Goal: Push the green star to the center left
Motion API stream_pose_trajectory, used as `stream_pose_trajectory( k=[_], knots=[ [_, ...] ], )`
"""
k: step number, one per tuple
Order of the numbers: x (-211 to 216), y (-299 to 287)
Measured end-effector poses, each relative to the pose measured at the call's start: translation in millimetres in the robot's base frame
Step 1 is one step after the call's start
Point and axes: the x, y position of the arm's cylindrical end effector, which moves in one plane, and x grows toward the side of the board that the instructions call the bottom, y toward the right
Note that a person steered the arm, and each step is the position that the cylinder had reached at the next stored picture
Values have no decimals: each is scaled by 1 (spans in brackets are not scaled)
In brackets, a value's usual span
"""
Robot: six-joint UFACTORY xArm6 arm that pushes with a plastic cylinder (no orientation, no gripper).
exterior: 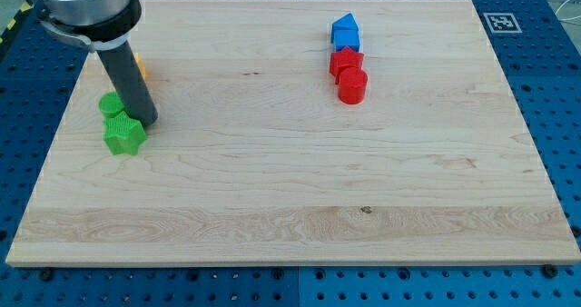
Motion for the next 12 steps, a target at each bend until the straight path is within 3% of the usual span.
stream_pose_trajectory(
  k=[1,3,9,12],
  knots=[
    [1,37],
    [67,51],
    [36,-15],
    [36,-13]
  ],
)
